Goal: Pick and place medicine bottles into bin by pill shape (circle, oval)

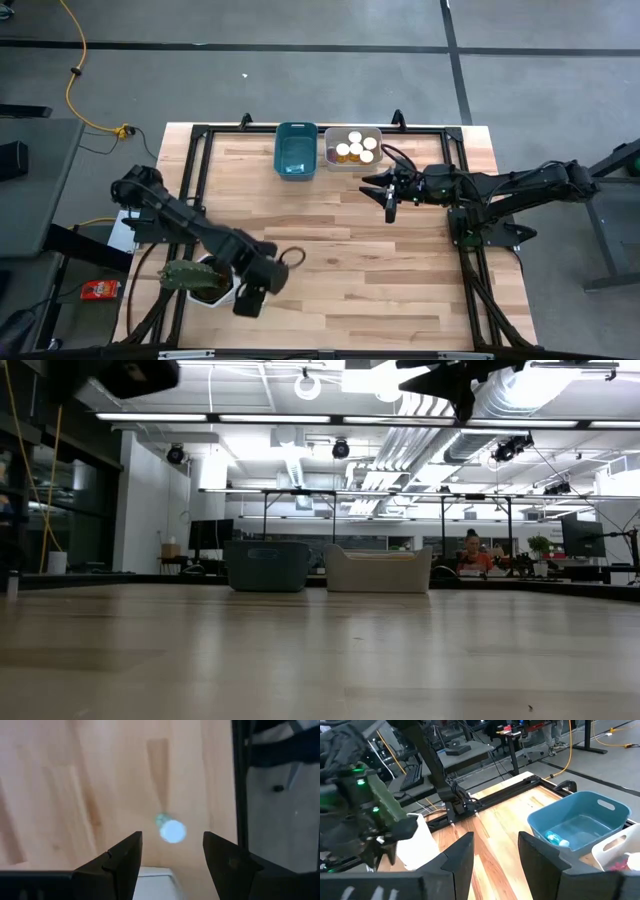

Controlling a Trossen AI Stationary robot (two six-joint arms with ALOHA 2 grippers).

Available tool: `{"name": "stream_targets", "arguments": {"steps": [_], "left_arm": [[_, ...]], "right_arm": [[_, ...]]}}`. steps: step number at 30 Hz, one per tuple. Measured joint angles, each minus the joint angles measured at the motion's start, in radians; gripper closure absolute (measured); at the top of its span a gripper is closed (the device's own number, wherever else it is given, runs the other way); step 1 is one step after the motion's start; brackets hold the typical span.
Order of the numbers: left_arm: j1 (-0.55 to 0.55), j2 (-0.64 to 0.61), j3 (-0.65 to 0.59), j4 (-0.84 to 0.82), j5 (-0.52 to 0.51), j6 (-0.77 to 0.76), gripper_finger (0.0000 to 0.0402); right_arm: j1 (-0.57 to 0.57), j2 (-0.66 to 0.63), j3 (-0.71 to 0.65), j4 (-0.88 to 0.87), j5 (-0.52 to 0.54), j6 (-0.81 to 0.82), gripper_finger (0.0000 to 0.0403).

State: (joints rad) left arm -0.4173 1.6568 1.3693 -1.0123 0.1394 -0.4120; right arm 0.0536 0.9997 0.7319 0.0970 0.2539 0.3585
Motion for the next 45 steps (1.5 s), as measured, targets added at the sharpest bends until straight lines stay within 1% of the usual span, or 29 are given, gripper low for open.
{"name": "stream_targets", "arguments": {"steps": [3,9,14,16,20,25,30,37,45], "left_arm": [[-0.050,0.026,-0.001,-0.001,-0.002,-0.023,0.0201],[-0.114,0.076,0.000,0.007,-0.068,-0.112,0.0201],[-0.131,0.121,-0.001,0.012,-0.069,-0.181,0.0201],[-0.139,0.136,-0.001,0.019,-0.070,-0.187,0.0201],[-0.150,0.164,-0.001,0.019,-0.109,-0.210,0.0201],[-0.148,0.185,-0.001,0.021,-0.126,-0.235,0.0201],[-0.150,0.194,-0.001,0.029,-0.165,-0.240,0.0201],[-0.149,0.194,-0.002,0.031,-0.155,-0.240,0.0201],[-0.149,0.194,-0.053,0.073,-0.120,-0.240,0.0201]], "right_arm": [[0.000,0.000,0.000,-0.007,0.000,0.000,0.0258],[-0.001,0.000,0.000,-0.008,0.000,-0.020,0.0258],[-0.001,0.000,0.000,-0.009,0.000,-0.023,0.0258],[-0.001,0.000,0.000,-0.010,0.000,-0.023,0.0258],[-0.001,0.000,0.000,-0.011,0.000,-0.023,0.0258],[-0.001,0.000,0.000,-0.011,0.000,-0.023,0.0258],[-0.001,0.000,0.000,-0.013,0.000,-0.023,0.0258],[-0.001,0.000,0.000,-0.036,0.000,-0.023,0.0258],[-0.001,0.000,0.000,-0.056,0.000,-0.025,0.0258]]}}
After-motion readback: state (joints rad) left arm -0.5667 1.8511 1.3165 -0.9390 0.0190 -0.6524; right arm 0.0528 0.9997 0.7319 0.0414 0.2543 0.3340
